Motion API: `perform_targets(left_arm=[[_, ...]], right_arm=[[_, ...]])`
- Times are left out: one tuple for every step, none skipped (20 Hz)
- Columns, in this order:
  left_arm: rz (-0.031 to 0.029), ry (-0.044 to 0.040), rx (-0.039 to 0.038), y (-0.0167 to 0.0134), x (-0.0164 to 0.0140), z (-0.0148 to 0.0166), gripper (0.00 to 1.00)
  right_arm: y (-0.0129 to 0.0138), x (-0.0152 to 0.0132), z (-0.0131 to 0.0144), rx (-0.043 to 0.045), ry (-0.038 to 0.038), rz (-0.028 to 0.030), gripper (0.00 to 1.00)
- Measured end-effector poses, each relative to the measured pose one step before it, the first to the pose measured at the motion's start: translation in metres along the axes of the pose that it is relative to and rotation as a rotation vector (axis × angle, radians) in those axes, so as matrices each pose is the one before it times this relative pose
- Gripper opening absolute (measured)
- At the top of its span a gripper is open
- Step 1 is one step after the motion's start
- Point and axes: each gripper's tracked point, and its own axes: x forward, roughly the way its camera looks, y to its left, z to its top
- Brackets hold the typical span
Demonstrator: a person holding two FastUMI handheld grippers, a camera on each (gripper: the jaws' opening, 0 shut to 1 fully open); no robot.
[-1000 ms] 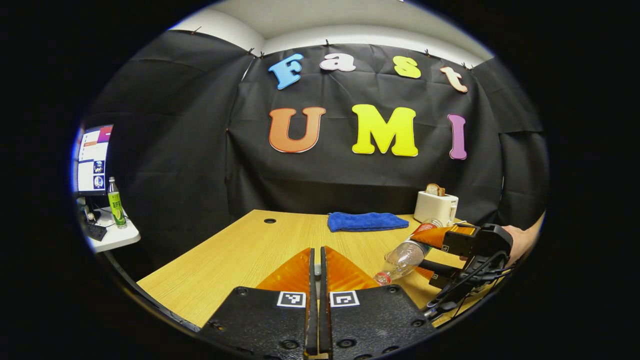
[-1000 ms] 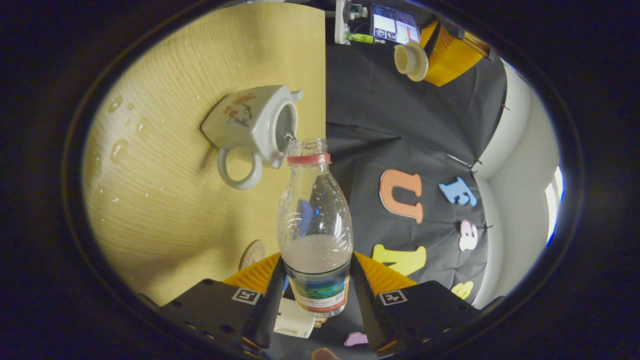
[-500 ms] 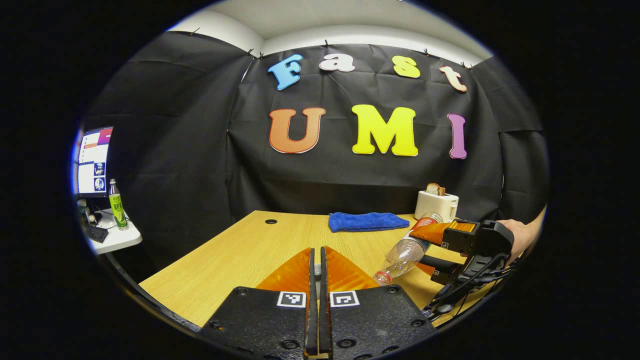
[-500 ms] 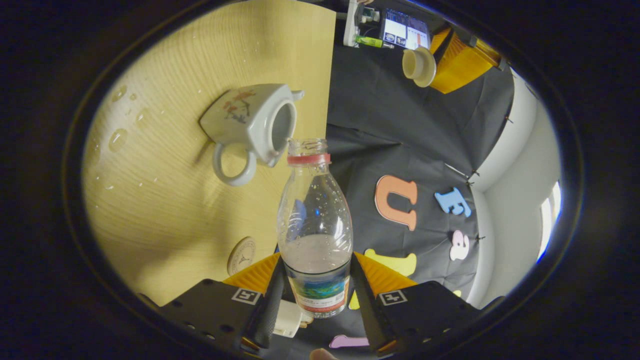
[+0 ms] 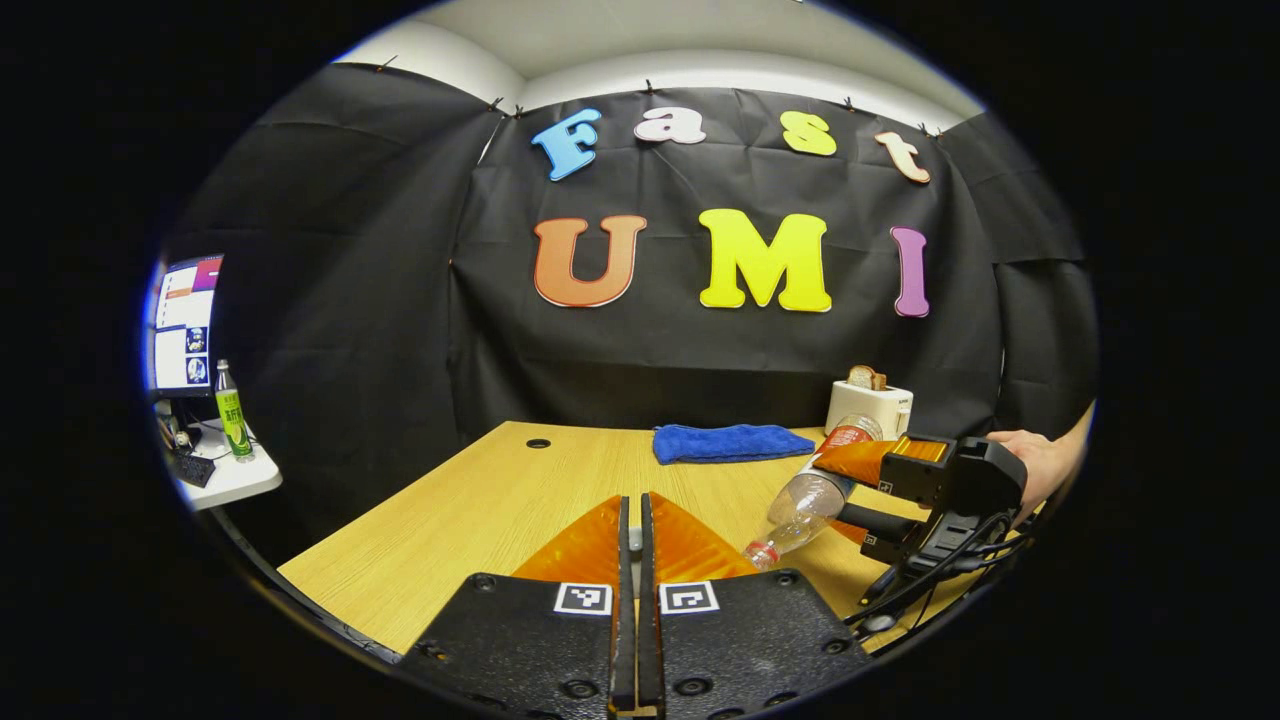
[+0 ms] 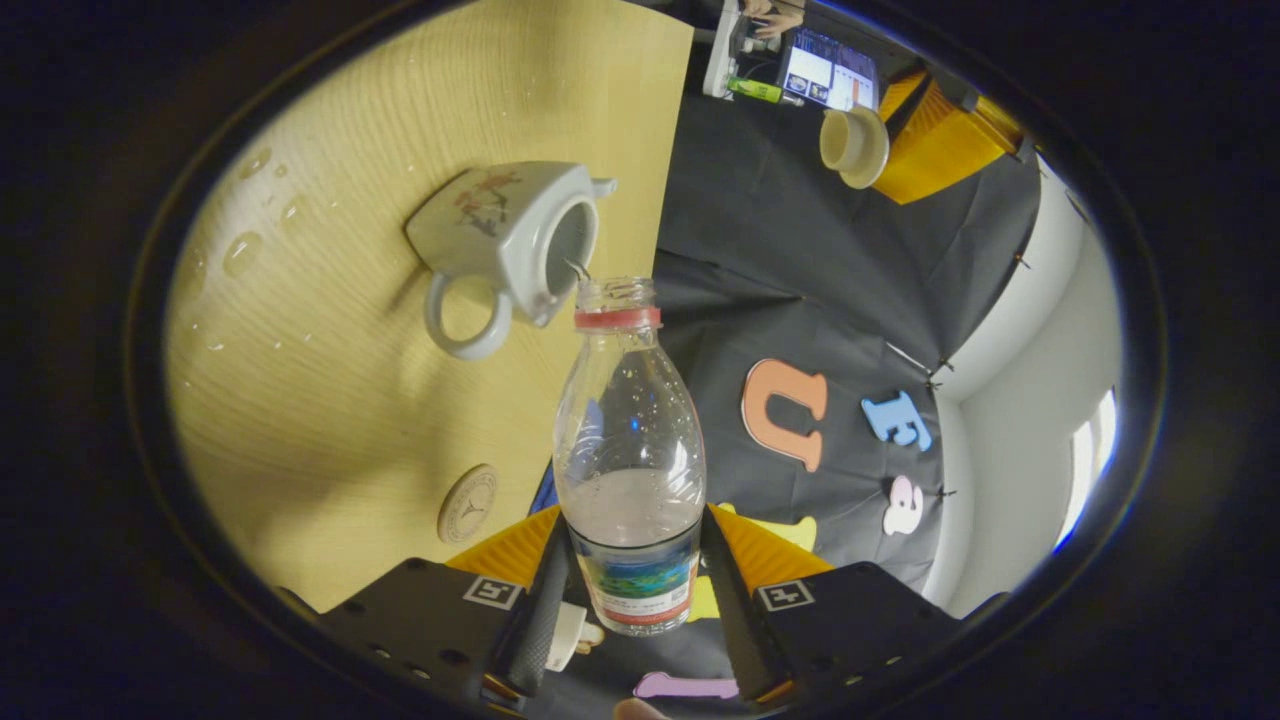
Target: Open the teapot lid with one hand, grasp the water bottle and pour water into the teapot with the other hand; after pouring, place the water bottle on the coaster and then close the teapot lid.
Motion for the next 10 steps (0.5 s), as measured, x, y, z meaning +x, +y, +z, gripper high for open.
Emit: perform_targets(left_arm=[[-0.00045, -0.00021, 0.00247, -0.00052, -0.00079, 0.00024, 0.04], [0.00014, 0.0002, 0.00055, 0.00055, 0.00021, -0.00008, 0.04], [-0.00149, 0.00069, -0.00135, -0.00043, -0.00071, 0.00006, 0.04], [-0.00256, -0.00011, -0.00039, -0.0005, -0.00059, 0.00057, 0.04], [-0.00215, 0.00016, -0.00094, -0.00124, 0.00011, -0.00061, 0.04], [-0.00025, -0.00307, -0.00034, 0.0011, -0.00113, 0.00112, 0.04], [-0.00041, -0.00074, -0.0011, -0.00126, -0.00046, 0.00083, 0.04], [-0.00086, -0.00058, -0.0012, 0.0003, -0.00053, 0.00005, 0.04], [0.00076, -0.0011, -0.00159, 0.00213, 0.00002, 0.00066, 0.04], [-0.00076, 0.00013, -0.00065, -0.00067, 0.00025, -0.00027, 0.04]], right_arm=[[-0.00092, 0.00071, 0.00016, -0.00507, -0.00134, -0.00456, 0.7], [-0.00067, 0.00033, -0.00043, -0.00344, -0.00184, -0.00391, 0.71], [-0.00015, 0.00069, -0.00031, -0.00445, 0.00077, -0.0032, 0.71], [-0.00083, -0.00119, 0.00055, -0.006, 0.00048, -0.00235, 0.71], [-0.00077, 0.00061, -0.00069, -0.00749, 0.00009, -0.00415, 0.71], [-0.0008, -0.00089, 0.00007, -0.00656, -0.00089, -0.00181, 0.71], [-0.00032, 0.00056, -0.00062, -0.00671, 0.00002, -0.00225, 0.71], [-0.0006, -0.0012, -0.00098, -0.00876, -0.00096, -0.00234, 0.71], [-0.00091, -0.00189, -0.0005, -0.01022, -0.00363, -0.00599, 0.71], [-0.00259, -0.00024, 0.00004, -0.00842, -0.00363, -0.00611, 0.7]])
